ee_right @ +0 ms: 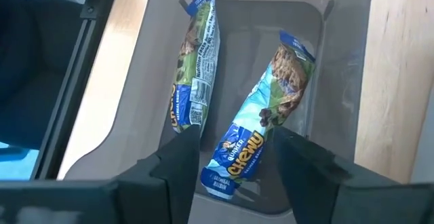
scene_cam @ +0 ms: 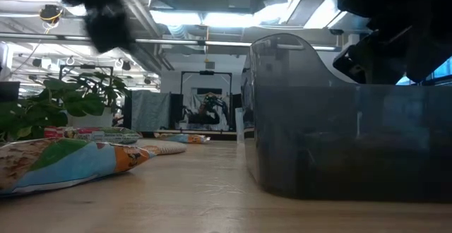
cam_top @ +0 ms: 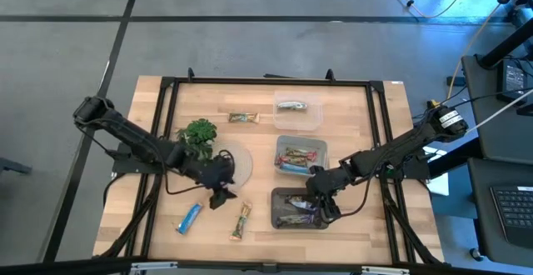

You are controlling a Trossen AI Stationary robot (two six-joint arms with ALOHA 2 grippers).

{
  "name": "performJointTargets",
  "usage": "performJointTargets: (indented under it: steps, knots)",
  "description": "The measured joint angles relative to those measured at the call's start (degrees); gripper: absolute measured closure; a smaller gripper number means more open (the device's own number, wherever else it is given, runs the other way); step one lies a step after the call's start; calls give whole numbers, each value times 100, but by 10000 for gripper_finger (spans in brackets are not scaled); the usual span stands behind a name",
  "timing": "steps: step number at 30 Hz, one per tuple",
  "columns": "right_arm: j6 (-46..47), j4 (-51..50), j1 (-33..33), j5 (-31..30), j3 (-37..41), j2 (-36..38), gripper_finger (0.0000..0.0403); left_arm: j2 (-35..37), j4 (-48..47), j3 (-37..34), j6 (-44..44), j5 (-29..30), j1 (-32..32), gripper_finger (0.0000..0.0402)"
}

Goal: Pick and place Granola Bars by type
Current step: Put the yellow granola bar into the transparent bin

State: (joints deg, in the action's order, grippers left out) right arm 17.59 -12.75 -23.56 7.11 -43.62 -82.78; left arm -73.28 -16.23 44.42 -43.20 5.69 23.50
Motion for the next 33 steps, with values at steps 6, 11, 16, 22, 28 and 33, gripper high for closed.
performJointTargets:
  steps: [6, 11, 16, 22, 28, 33]
  knots:
    - [-9, 0, 32, 0, 0, 0, 214, -62, -1307, 0, -1812, 75, 466, 144]
    - [-29, 2, 32, 0, 0, 0, 214, -122, -1369, 0, -2777, 218, 989, 142]
    - [-230, 4, 61, -2, 0, 0, 214, -326, -1744, 0, -3943, 275, 1438, 144]
    - [-309, 6, 121, -12, 0, 0, 214, -823, -1834, 0, -4973, -162, 1795, 142]
    - [-309, 7, 182, -4, 0, 0, 214, -1314, -1829, 0, -5600, -698, 2044, 143]
    - [-299, 7, 209, -4, 0, 0, 214, -1537, -1846, 0, -6002, -1335, 2198, 143]
